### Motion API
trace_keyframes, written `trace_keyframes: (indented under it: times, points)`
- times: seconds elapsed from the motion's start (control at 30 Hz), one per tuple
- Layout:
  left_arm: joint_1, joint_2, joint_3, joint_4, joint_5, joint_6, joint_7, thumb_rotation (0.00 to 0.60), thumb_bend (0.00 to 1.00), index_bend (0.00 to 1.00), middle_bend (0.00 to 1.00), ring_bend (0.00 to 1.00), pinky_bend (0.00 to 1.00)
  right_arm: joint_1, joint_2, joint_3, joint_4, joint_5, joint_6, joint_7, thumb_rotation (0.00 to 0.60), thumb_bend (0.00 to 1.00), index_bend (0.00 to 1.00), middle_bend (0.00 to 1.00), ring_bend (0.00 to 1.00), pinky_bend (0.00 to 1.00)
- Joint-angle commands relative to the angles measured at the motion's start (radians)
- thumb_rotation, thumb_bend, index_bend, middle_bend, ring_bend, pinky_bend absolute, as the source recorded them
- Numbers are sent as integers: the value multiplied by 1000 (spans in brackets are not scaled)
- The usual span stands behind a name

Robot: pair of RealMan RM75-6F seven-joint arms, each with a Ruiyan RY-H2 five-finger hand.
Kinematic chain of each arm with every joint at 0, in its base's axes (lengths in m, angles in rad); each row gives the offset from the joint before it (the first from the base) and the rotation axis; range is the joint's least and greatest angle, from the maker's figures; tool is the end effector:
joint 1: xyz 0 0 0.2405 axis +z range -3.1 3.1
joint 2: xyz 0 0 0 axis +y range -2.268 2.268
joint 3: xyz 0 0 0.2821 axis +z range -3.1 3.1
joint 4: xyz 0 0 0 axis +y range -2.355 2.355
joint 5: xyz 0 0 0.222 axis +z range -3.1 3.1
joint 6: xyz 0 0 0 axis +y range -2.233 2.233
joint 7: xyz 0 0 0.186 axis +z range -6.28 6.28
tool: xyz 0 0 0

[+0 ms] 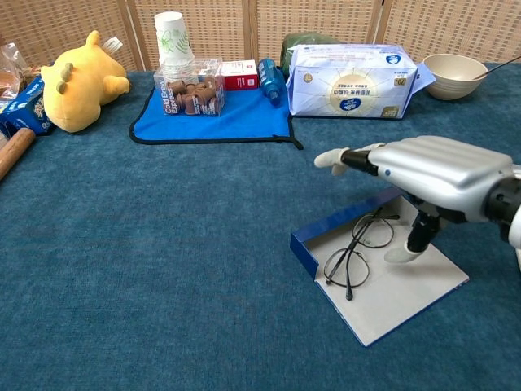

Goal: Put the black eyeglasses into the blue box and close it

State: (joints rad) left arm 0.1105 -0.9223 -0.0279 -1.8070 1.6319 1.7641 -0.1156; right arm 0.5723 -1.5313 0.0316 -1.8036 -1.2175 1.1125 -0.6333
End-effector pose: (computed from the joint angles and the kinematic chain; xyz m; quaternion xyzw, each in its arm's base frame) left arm -0.3050 0.1544 0.2399 -0.5258 -0.3698 -0.4658 0.6082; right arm -0.1453 -0.2913 -0.0530 0.7833 -0.3463 0.3477 0.3816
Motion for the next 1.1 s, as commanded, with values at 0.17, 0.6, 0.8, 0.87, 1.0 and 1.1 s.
trace_keyframes:
  times: [0.17, 0.6, 0.8, 0.87, 1.0, 1.1]
  points:
    - [3, 1, 1, 1, 1, 5, -2, 529, 318, 75, 3, 0, 0, 15, -33, 5, 13, -6, -19, 0, 600, 14, 52, 167, 124, 238]
    - [8, 2, 3, 3, 0, 11, -7, 528, 318, 75, 2, 0, 0, 76, -95, 65, 99, 51, -84, 12, 600, 14, 46, 156, 122, 238]
    - [9, 2, 3, 5, -1, 13, -8, 530, 318, 75, 2, 0, 0, 94, -105, 90, 137, 73, -93, 30, 600, 13, 46, 156, 122, 238]
    - [10, 1, 3, 5, -1, 12, -9, 534, 318, 75, 2, 0, 0, 98, -105, 96, 147, 79, -94, 34, 600, 13, 46, 156, 122, 238]
    - [10, 1, 3, 6, -1, 13, -9, 535, 318, 75, 1, 0, 0, 103, -101, 104, 159, 88, -92, 42, 600, 14, 45, 156, 122, 238]
    - [10, 1, 3, 6, -1, 14, -9, 535, 319, 75, 2, 0, 0, 104, -96, 106, 161, 91, -88, 46, 600, 15, 45, 156, 122, 238]
